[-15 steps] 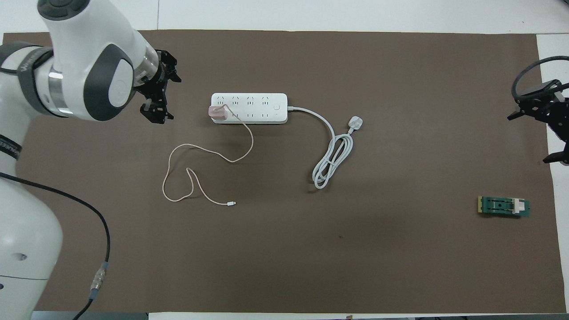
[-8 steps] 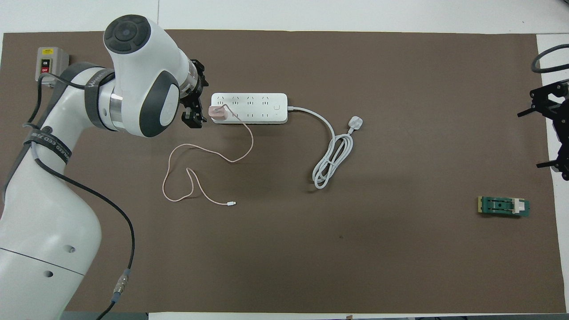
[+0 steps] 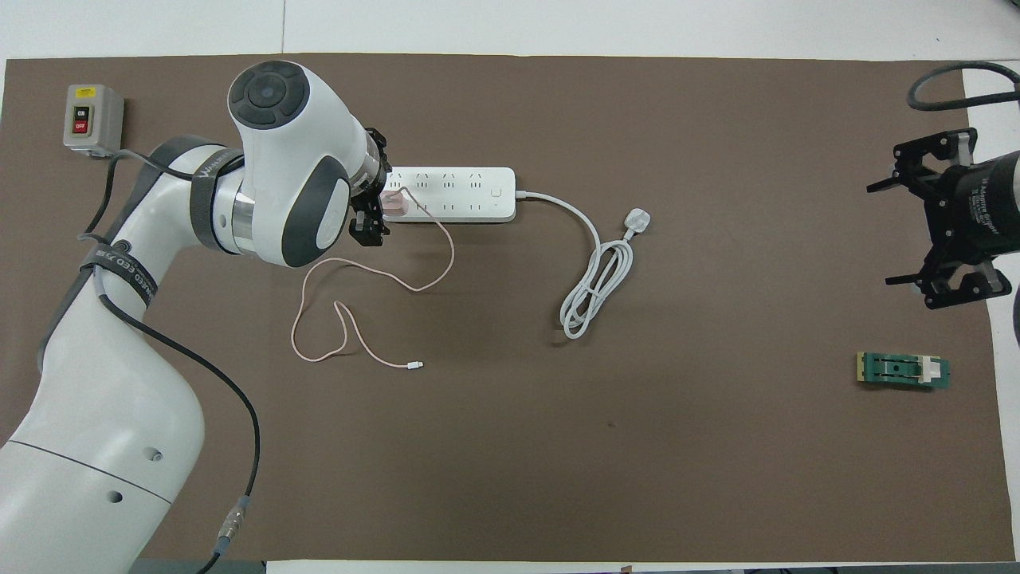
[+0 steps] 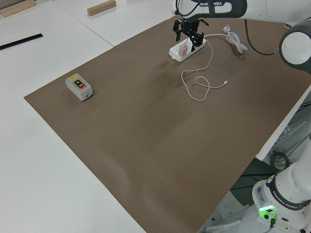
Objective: Unplug charger and place it aside
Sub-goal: 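Grasp the pink charger with the left gripper while the right gripper reaches the strip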
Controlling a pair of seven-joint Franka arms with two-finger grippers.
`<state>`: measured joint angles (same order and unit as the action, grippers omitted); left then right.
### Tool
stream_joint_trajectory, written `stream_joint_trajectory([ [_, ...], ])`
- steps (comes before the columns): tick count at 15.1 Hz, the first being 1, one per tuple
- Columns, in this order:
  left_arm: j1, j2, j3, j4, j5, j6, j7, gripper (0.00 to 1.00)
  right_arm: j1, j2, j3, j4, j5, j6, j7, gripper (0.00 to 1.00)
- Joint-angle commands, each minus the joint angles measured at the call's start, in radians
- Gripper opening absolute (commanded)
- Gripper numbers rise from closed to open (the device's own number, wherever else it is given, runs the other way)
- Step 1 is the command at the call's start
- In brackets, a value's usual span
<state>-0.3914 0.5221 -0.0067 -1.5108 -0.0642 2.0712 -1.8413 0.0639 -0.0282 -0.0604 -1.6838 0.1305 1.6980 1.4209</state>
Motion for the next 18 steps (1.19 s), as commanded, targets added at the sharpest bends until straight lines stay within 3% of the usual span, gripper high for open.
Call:
stream_joint_trajectory([
  [1, -0.027, -0.037, 0.017, -0.051, 0.01, 0.021, -0.016, 1.0, 0.004, 0.028, 0.001, -0.03, 0.096, 0.051, -0.002, 1.0],
  [6, -0.062, -0.05, 0.017, -0.108, 0.024, 0.03, -0.019, 1.0, 0.066, 0.165, 0.001, -0.014, 0.294, 0.191, -0.016, 1.0],
  [8, -0.061, -0.06, 0.017, -0.126, 0.024, 0.024, -0.026, 1.0, 0.094, 0.239, 0.001, 0.044, 0.342, 0.232, -0.016, 1.0],
  [11, -0.038, -0.06, 0.016, -0.129, 0.024, 0.052, -0.027, 1.0, 0.12, 0.371, 0.001, 0.172, 0.413, 0.244, -0.017, 1.0],
  [16, -0.007, -0.053, 0.016, -0.127, 0.023, 0.11, -0.044, 1.0, 0.122, 0.693, 0.004, 0.555, 0.451, 0.166, -0.019, 1.0],
  [18, -0.004, -0.05, 0.017, -0.126, 0.02, 0.142, -0.077, 1.0, 0.122, 0.775, 0.02, 0.669, 0.451, 0.17, -0.025, 1.0],
])
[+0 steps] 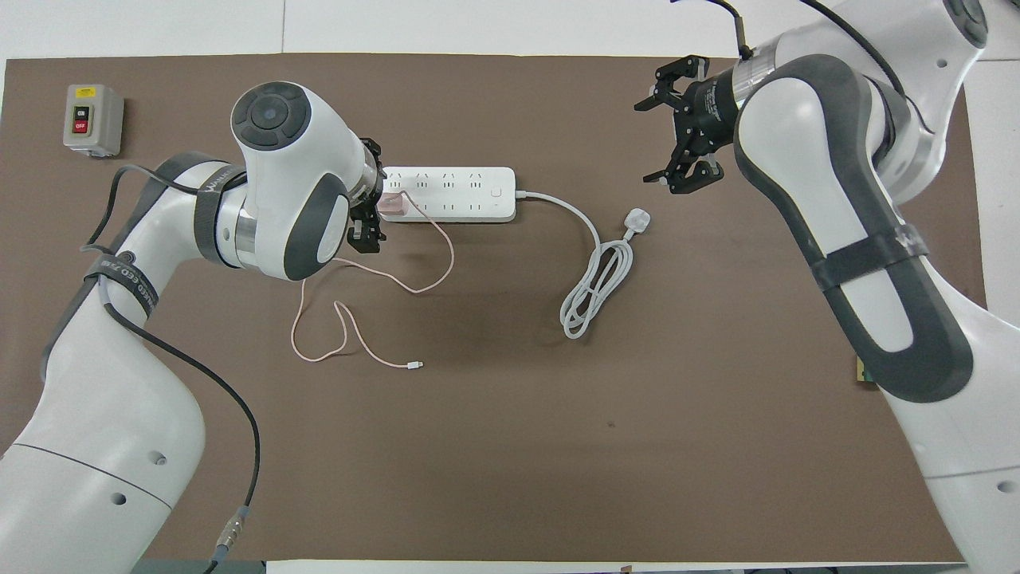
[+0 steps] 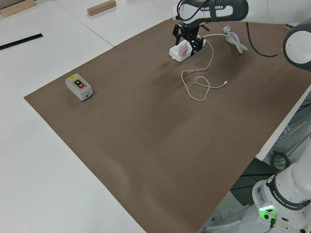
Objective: Unplug charger and place it aside
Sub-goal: 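Grasp the pink charger with the left gripper while the right gripper reaches the strip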
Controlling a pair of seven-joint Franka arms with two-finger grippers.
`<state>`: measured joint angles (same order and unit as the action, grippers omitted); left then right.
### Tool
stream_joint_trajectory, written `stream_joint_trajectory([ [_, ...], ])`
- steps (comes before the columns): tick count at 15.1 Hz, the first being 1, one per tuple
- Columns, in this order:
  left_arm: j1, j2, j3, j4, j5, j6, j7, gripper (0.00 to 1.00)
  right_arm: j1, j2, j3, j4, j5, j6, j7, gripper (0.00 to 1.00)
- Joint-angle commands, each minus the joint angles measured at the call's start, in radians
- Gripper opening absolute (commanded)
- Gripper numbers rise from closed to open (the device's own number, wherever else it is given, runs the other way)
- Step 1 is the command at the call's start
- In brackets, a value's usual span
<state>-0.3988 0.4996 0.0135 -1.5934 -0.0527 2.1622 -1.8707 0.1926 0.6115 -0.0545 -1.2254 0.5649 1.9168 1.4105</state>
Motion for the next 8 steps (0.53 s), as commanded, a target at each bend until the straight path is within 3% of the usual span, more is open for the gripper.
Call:
stream_joint_trajectory([
  [1, 0.009, -0.026, -0.003, -0.043, 0.008, 0.062, -0.071, 1.0, -0.007, 0.157, 0.022, 0.237, 0.016, -0.041, -0.015, 1.0],
  [4, 0.029, -0.027, -0.003, -0.049, 0.011, 0.064, -0.077, 1.0, 0.042, 0.142, 0.021, 0.216, 0.021, -0.039, 0.06, 1.0],
  [6, 0.035, -0.027, -0.003, -0.053, 0.011, 0.065, -0.076, 1.0, 0.089, 0.108, 0.016, 0.131, 0.027, -0.013, 0.097, 1.0],
  [8, 0.043, -0.027, -0.003, -0.054, 0.011, 0.059, -0.077, 1.0, 0.097, 0.1, 0.016, 0.115, 0.023, 0.037, 0.146, 1.0],
])
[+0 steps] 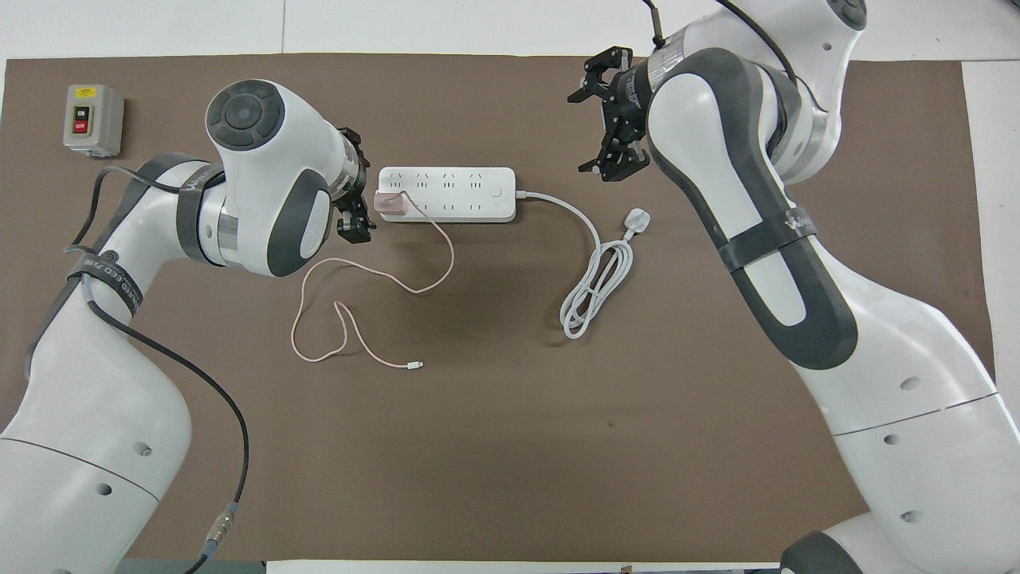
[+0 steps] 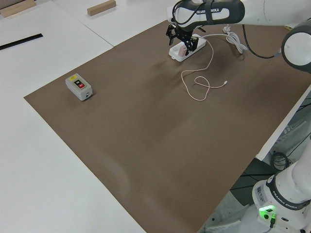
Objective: Unplug charger and place it aside
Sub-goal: 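Grasp the pink charger with the left gripper while the right gripper reaches the strip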
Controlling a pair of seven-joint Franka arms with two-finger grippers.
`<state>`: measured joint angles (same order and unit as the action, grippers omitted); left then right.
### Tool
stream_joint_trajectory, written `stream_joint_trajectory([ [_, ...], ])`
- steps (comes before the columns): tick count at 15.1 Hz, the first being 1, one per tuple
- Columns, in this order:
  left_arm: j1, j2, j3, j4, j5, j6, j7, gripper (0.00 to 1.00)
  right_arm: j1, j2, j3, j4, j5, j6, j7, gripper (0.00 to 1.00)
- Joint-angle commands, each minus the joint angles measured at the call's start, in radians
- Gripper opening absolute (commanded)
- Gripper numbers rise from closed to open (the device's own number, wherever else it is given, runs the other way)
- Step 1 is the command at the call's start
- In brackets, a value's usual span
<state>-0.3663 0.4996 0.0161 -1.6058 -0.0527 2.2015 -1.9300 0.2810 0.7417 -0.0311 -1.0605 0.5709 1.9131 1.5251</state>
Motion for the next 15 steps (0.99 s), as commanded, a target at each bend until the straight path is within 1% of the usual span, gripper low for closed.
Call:
stream_joint_trajectory([
  [1, 0.01, -0.027, -0.005, -0.042, 0.011, 0.017, -0.018, 1.0, 0.007, -0.031, -0.007, -0.053, 0.014, 0.037, 0.021, 1.0],
  [2, 0.01, -0.027, -0.005, -0.042, 0.011, 0.017, -0.021, 1.0, 0.006, -0.034, -0.006, -0.071, 0.018, 0.034, 0.011, 1.0],
  [4, 0.01, -0.027, -0.005, -0.043, 0.011, 0.026, -0.036, 1.0, 0.009, -0.073, -0.003, -0.165, 0.023, 0.049, -0.014, 1.0],
  [5, 0.01, -0.027, -0.005, -0.043, 0.011, 0.032, -0.037, 1.0, 0.009, -0.076, -0.001, -0.182, 0.03, 0.05, -0.045, 1.0],
  [7, 0.003, -0.026, -0.005, -0.043, 0.011, 0.052, -0.043, 1.0, 0.001, -0.073, -0.001, -0.184, 0.085, 0.041, -0.123, 1.0],
  [8, -0.002, -0.024, -0.005, -0.042, 0.011, 0.055, -0.046, 1.0, 0.007, -0.067, 0.0, -0.179, 0.098, 0.043, -0.156, 1.0],
  [10, -0.014, -0.019, -0.005, -0.042, 0.011, 0.073, -0.049, 1.0, 0.035, -0.022, 0.002, -0.15, 0.116, 0.046, -0.163, 1.0],
  [13, -0.04, -0.004, -0.005, -0.049, 0.013, 0.081, -0.058, 1.0, 0.056, 0.067, 0.005, -0.041, 0.156, 0.05, -0.11, 1.0],
  [14, -0.039, -0.004, -0.005, -0.049, 0.011, 0.083, -0.058, 1.0, 0.069, 0.082, 0.002, -0.035, 0.156, 0.059, -0.096, 1.0],
  [15, -0.039, -0.004, -0.005, -0.051, 0.011, 0.086, -0.058, 1.0, 0.072, 0.087, 0.005, -0.041, 0.161, 0.102, -0.085, 1.0],
])
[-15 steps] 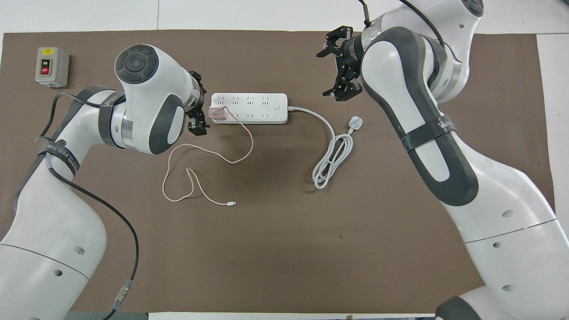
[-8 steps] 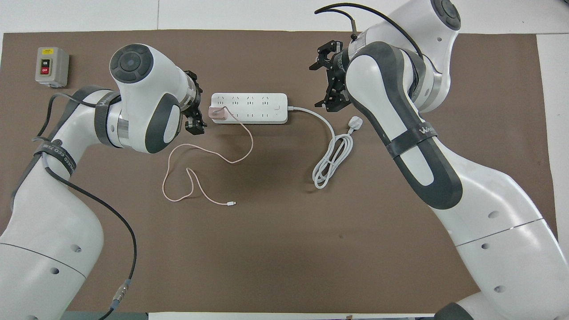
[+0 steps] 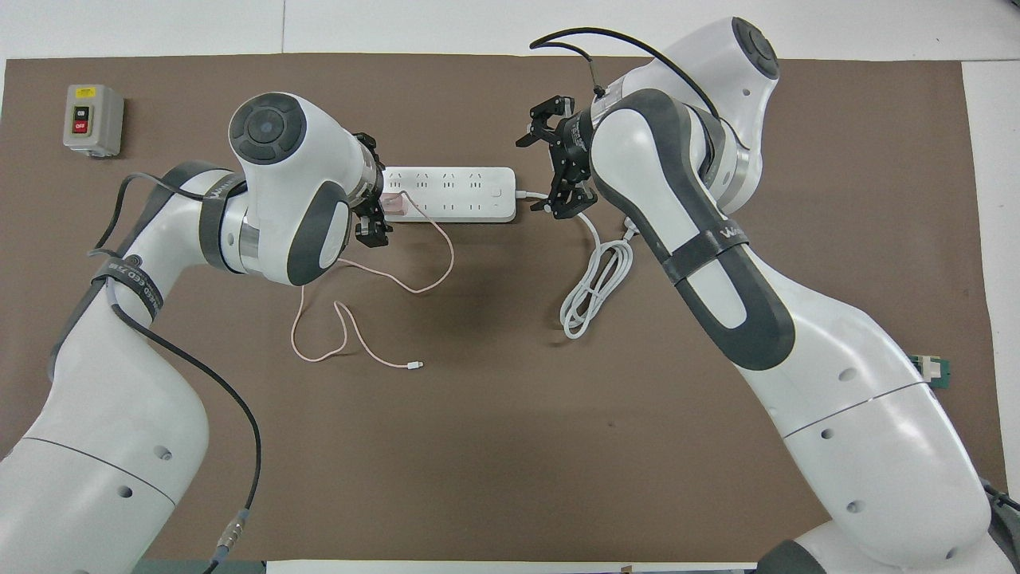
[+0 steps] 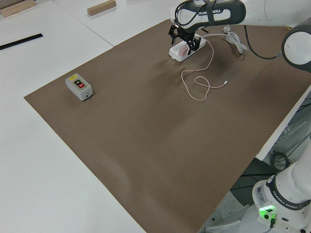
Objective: Unplug charger and place it aside
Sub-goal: 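Grasp the pink charger with the left gripper while the right gripper reaches the strip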
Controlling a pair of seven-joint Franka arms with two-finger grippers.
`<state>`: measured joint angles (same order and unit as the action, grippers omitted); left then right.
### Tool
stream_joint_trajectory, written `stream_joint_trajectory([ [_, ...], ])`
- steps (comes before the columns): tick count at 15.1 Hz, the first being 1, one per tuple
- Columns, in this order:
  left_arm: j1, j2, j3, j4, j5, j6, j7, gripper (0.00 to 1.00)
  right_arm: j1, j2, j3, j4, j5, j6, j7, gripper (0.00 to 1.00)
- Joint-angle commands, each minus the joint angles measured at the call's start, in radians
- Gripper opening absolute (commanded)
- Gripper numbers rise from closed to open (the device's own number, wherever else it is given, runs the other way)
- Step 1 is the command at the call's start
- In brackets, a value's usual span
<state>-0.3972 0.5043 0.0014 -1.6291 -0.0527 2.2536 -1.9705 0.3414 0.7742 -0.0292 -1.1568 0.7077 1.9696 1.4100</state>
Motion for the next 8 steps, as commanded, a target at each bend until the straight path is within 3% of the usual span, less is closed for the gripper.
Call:
stream_joint_trajectory([
  [1, -0.008, -0.009, 0.009, -0.032, 0.011, 0.043, -0.018, 1.0, 0.015, 0.063, 0.003, 0.052, 0.03, 0.07, 0.052, 1.0],
  [8, -0.006, -0.009, 0.009, -0.051, 0.011, 0.08, -0.022, 1.0, 0.065, 0.103, 0.002, 0.011, 0.068, 0.224, 0.125, 1.0],
])
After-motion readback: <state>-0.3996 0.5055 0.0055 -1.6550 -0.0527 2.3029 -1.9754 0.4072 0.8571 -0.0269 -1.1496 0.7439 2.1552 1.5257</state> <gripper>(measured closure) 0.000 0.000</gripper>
